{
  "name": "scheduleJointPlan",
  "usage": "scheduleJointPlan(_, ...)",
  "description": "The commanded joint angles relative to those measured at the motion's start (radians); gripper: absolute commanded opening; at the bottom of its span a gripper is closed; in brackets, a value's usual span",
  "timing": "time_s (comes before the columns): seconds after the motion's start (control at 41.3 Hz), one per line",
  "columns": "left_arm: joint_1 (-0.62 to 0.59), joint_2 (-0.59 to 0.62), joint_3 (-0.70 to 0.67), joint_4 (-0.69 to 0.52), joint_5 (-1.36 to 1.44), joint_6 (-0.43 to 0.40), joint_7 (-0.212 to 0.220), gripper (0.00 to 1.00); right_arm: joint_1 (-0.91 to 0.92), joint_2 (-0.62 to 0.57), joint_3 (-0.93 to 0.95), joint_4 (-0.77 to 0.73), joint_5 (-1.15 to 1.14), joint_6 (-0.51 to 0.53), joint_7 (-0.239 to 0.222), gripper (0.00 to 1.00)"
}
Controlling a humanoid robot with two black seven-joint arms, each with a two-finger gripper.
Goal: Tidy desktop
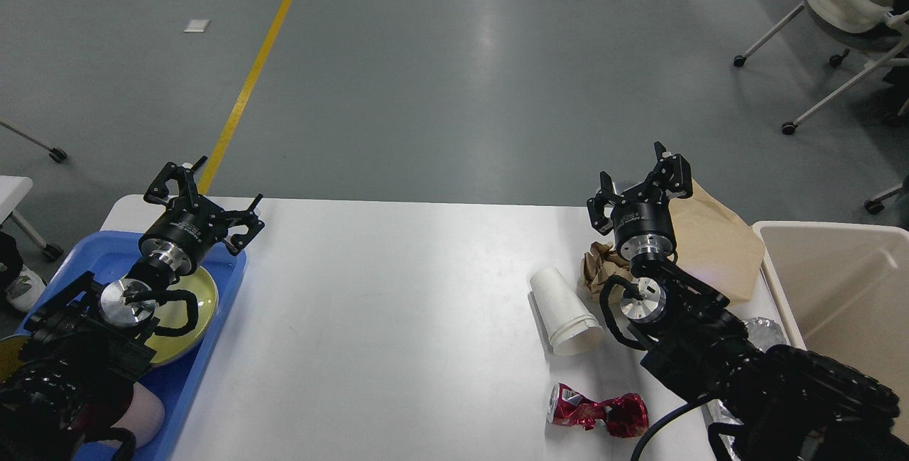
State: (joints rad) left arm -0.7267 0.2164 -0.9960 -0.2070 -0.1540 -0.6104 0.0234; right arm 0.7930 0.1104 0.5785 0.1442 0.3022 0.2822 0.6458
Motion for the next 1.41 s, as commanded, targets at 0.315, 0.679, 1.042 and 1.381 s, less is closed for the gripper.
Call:
scheduleJointPlan(0.315, 0.003, 0.0, -0.001, -0.002, 0.001, -0.009, 0.0, 1.0, 0.0, 0.002, 0.001, 0.002, 0.0, 0.0, 0.0, 1.0)
scheduleJointPlan(0.679, 0.003, 0.0, -0.001, -0.002, 0.001, -0.009, 0.0, 1.0, 0.0, 0.002, 0.001, 0.002, 0.0, 0.0, 0.0, 1.0)
scheduleJointPlan(1.042, 0.003, 0.0, -0.001, -0.002, -0.001, -0.009, 0.0, 1.0, 0.024, 0.015, -0.003, -0.015, 0.009, -0.024, -0.002, 1.0)
scheduleJointPlan(1.381, 0.003, 0.0, -0.001, -0.002, -0.001, -0.009, 0.0, 1.0, 0.207, -0.037, -0.428, -0.015, -0.001, -0.029, -0.003, 1.0)
